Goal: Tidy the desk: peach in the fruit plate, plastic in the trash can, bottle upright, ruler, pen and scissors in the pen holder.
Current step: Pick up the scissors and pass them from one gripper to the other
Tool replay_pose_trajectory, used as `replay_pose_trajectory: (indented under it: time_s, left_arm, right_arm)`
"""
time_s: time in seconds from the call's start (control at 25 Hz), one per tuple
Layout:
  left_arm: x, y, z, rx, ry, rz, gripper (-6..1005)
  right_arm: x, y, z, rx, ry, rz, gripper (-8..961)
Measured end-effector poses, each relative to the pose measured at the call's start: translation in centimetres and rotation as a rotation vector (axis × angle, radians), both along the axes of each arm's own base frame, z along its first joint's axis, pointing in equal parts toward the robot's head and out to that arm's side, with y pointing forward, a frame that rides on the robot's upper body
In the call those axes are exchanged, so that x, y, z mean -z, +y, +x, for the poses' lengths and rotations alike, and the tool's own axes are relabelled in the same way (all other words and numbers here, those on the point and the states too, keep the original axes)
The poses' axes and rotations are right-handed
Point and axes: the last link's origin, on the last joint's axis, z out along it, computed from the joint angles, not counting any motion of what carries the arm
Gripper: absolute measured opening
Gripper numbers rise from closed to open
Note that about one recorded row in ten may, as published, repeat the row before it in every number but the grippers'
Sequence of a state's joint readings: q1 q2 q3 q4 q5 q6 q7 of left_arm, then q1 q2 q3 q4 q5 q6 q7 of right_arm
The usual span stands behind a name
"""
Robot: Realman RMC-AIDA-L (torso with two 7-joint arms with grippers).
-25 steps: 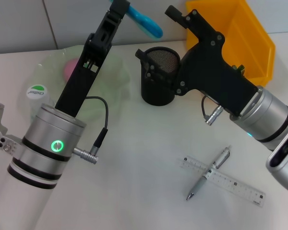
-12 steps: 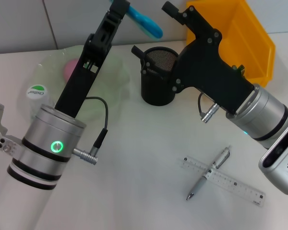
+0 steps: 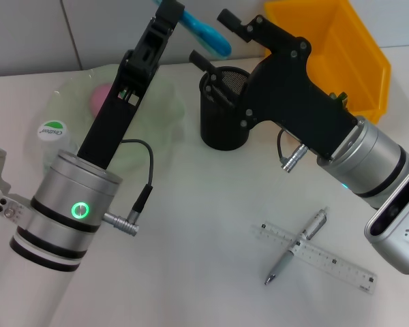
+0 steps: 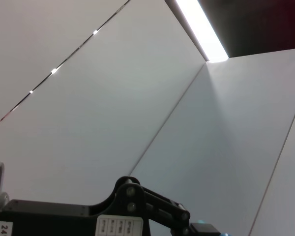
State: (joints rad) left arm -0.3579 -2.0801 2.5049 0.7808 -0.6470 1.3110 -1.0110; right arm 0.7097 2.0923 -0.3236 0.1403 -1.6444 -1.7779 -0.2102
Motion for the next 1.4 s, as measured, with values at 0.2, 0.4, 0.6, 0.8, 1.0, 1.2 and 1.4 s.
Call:
replay_pose_trajectory:
  time_s: [0.2,0.4,0.6,0.8,1.0,1.2,1.4]
  left_arm:
    - [-0.03,-0.06,0.01,0.002,-0.002,0.001,238]
    - [-0.07,-0.12,-0.03,0.006,-0.003,0.005,239]
    - [0.00,-0.12,-0.02,0.009,0.001,0.003,240]
    - [0.03,-0.07,0.06,0.013,0.003,0.002,242]
    - [0.06,-0.10,0.06,0.014,0.003,0.000,243]
    - [0.11,-0.16,0.05,0.014,0.004,-0.001,244]
    - [0.11,-0.22,0.00,0.013,0.003,-0.001,245]
  right_arm:
    - [0.01,0.01,-0.04,-0.001,0.001,-0.001,459]
    - [-0.07,0.10,-0.09,0.004,0.008,0.004,364]
    - [-0.07,0.17,-0.20,0.001,0.009,0.005,336]
    - [-0.01,0.14,-0.27,-0.003,0.008,0.001,307]
    - [-0.01,0.17,-0.33,-0.003,0.010,-0.003,267]
    - [0.03,0.17,-0.42,-0.002,0.017,-0.009,207]
    - [0.08,0.12,-0.44,-0.001,0.019,-0.013,139]
